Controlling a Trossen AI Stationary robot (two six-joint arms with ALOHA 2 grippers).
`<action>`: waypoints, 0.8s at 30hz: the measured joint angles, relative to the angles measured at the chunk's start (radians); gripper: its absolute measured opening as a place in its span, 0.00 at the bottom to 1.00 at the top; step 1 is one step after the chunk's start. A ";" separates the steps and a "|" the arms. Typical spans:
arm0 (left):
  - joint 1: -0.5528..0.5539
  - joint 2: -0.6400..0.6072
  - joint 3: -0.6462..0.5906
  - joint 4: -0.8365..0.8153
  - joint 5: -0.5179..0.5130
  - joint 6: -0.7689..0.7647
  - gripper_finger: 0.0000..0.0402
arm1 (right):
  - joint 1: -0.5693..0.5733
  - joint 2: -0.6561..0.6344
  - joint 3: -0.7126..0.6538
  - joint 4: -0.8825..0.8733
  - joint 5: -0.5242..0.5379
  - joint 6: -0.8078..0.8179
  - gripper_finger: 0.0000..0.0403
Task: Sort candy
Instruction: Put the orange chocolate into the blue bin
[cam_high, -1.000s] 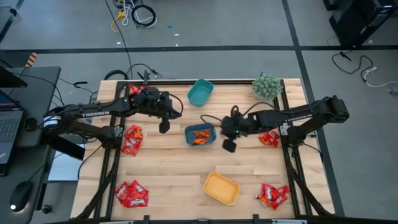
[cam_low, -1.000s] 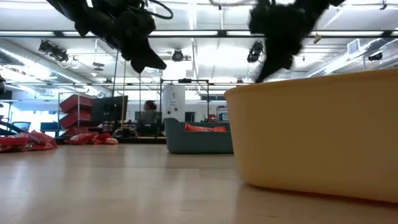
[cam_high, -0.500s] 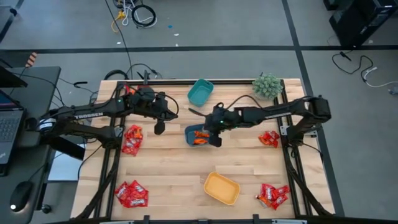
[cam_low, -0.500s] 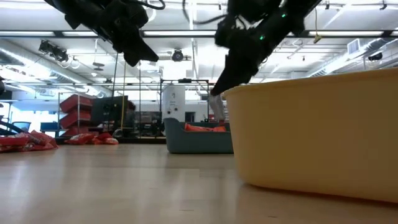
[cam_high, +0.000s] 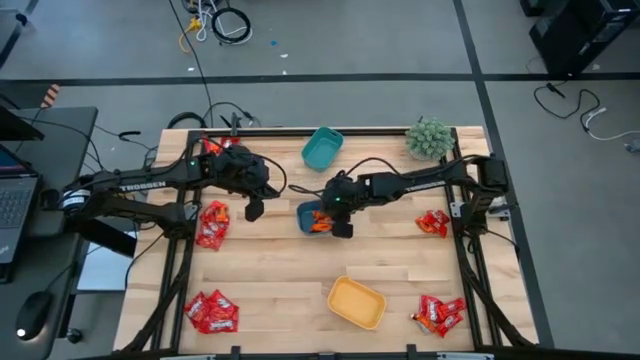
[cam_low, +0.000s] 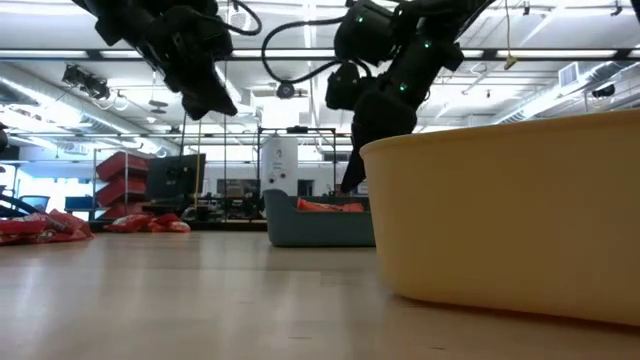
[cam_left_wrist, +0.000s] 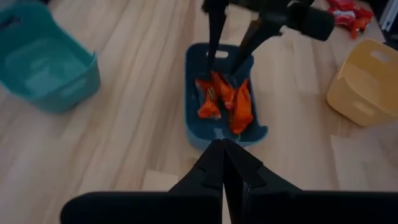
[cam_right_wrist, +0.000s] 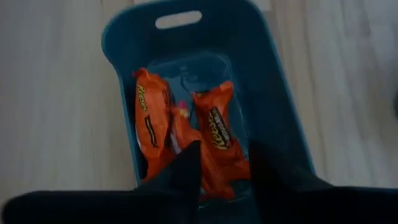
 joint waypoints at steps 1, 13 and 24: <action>0.000 0.000 0.000 -0.006 -0.003 -0.011 0.01 | 0.000 -0.011 0.000 -0.002 0.000 -0.003 0.38; -0.014 0.003 0.057 -0.428 -0.149 -0.298 0.00 | 0.000 -0.178 -0.098 0.035 -0.009 -0.034 0.40; -0.016 0.073 0.053 -0.654 -0.237 -0.607 0.06 | 0.001 -0.197 -0.198 0.195 -0.025 -0.019 0.39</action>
